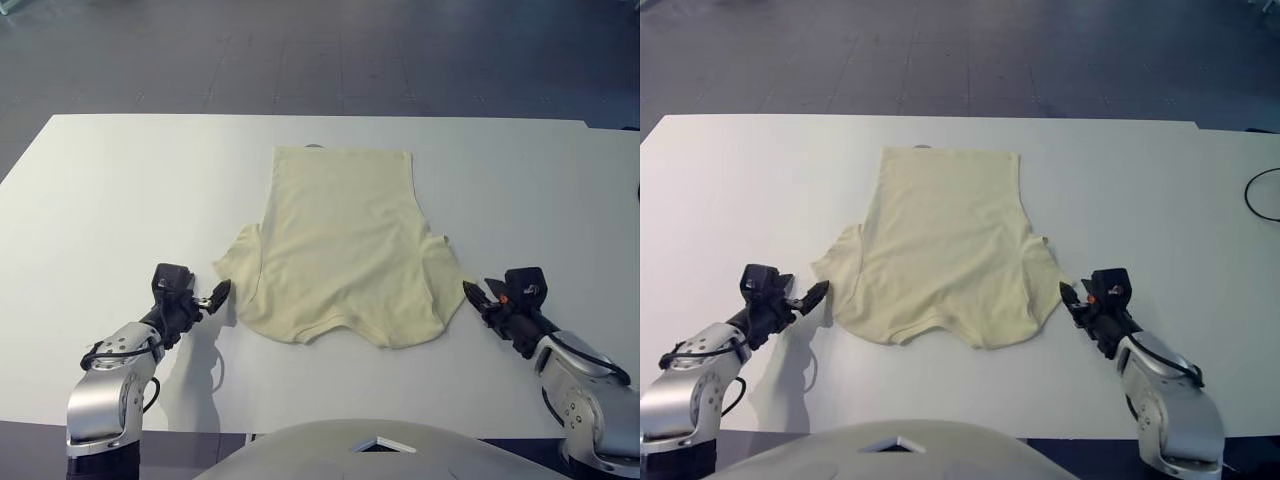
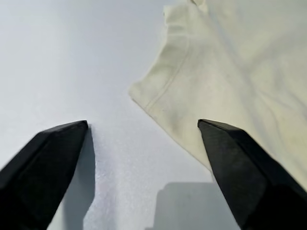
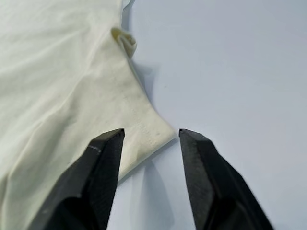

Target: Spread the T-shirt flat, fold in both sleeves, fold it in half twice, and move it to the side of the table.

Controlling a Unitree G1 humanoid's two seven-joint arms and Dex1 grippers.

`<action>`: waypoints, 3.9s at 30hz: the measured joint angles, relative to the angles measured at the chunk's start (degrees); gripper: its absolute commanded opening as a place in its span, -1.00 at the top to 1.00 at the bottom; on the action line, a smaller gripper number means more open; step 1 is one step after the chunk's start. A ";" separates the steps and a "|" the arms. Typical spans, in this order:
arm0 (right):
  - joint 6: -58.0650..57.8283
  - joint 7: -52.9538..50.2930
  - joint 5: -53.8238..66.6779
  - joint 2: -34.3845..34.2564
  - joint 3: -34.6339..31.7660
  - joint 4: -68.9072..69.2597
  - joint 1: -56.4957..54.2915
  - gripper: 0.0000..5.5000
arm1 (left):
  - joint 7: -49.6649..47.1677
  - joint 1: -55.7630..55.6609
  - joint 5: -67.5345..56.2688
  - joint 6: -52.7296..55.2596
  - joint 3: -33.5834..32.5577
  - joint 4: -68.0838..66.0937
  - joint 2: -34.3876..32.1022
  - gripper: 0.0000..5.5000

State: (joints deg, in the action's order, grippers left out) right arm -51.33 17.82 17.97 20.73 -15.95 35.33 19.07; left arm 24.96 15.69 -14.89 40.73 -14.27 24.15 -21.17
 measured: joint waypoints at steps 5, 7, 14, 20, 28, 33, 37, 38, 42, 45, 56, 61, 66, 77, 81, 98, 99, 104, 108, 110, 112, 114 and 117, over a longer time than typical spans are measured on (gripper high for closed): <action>-2.43 -1.60 1.63 -1.40 -1.01 -2.26 -2.12 0.63 | -0.09 -2.23 -0.01 -1.17 0.37 -2.83 -0.30 -0.68; -3.66 -2.30 2.17 -2.08 -1.58 -2.81 -2.98 0.57 | -0.35 -2.28 -0.01 -1.50 0.35 -3.16 -0.34 -0.58; -6.78 -3.50 4.43 -2.92 -3.09 -2.84 -4.10 0.20 | -0.54 -3.06 -0.78 -1.18 0.47 -3.71 -0.42 -0.82; -7.23 -4.66 4.68 -2.92 -3.64 -2.99 -4.95 -0.17 | -0.87 -3.76 -1.20 -0.46 0.55 -4.06 -0.43 -0.50; -7.80 -5.11 5.18 -2.94 -3.80 -3.57 -5.17 0.28 | -0.89 -6.68 -3.40 0.55 1.54 -6.11 0.11 -0.02; -9.10 -5.08 6.60 -3.33 -3.46 -3.69 -6.14 0.56 | -0.89 -7.26 -4.03 0.79 2.20 -6.69 0.13 0.27; -9.61 -5.12 7.44 -4.36 -3.16 -4.38 -7.33 0.79 | -0.89 -7.88 -4.96 0.75 2.34 -7.49 0.10 0.51; -9.68 -5.14 7.45 -4.37 -3.09 -4.47 -7.48 0.85 | -0.88 -7.90 -5.04 0.69 2.35 -7.54 0.10 0.58; -10.60 -4.97 8.27 -4.06 -3.56 -4.18 -7.43 1.00 | -0.76 -7.86 -5.19 0.55 2.33 -7.64 -0.07 0.84; -12.05 -4.84 8.70 -2.94 -4.70 -3.19 -7.14 1.00 | -0.77 -7.80 -5.74 0.92 2.08 -7.26 -0.31 0.99; -19.31 -5.94 13.34 -3.42 -4.61 4.81 -11.63 1.00 | -2.06 -11.13 -8.62 7.59 2.86 2.53 -2.07 0.99; -23.26 -7.01 15.14 -4.70 -3.67 7.64 -12.89 1.00 | -3.32 -13.68 -10.13 12.62 5.79 7.83 -2.24 0.99; -26.39 -7.05 16.37 -5.26 -2.02 9.53 -14.11 1.00 | -3.61 -13.75 -10.10 16.17 11.43 10.64 -2.63 0.99; -28.21 -6.19 17.64 -4.80 6.22 9.68 -16.30 1.00 | -3.69 -17.66 -8.30 13.48 20.13 7.51 -1.77 0.99; -27.69 -6.14 17.39 -4.51 7.99 9.10 -16.23 1.00 | -3.76 -18.08 -7.58 12.64 23.73 5.84 0.11 0.99; -38.74 -2.52 28.93 -10.34 -7.71 10.29 -24.03 0.14 | 5.00 -19.39 -11.38 6.08 16.26 9.98 -5.90 -0.01; -39.44 -2.10 29.40 -9.33 -8.74 10.35 -25.13 0.09 | 5.75 -19.52 -11.90 5.93 14.68 10.36 -7.08 -0.07; -27.65 5.33 23.30 9.79 -5.99 10.91 -23.21 -0.19 | 9.97 -15.37 -4.51 -8.08 11.42 8.85 -15.07 -0.36; -9.34 11.68 12.19 18.80 -0.99 9.73 -15.02 -0.42 | 11.72 -9.60 2.36 -21.10 11.74 5.68 -18.23 -0.60; -0.15 14.31 7.43 20.99 0.39 7.68 -11.21 -0.55 | 12.29 -6.88 4.67 -27.65 11.83 3.63 -19.07 -0.73; 9.74 16.63 3.16 23.05 1.32 4.46 -7.44 -0.65 | 12.87 -4.33 7.02 -34.51 11.91 1.03 -20.42 -0.84; 19.55 18.66 -1.02 25.02 2.18 0.66 -4.32 -0.77 | 13.24 -2.21 9.28 -41.02 11.95 -1.91 -21.52 -0.96; 33.40 21.58 -6.64 27.57 3.86 -5.91 -0.95 -0.95 | 14.06 0.32 12.78 -50.13 12.65 -6.25 -23.56 -0.96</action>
State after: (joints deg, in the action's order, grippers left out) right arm -17.93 39.39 11.33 48.31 -12.09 29.42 18.12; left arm 39.02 16.01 -2.11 -9.40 -1.62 17.90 -44.73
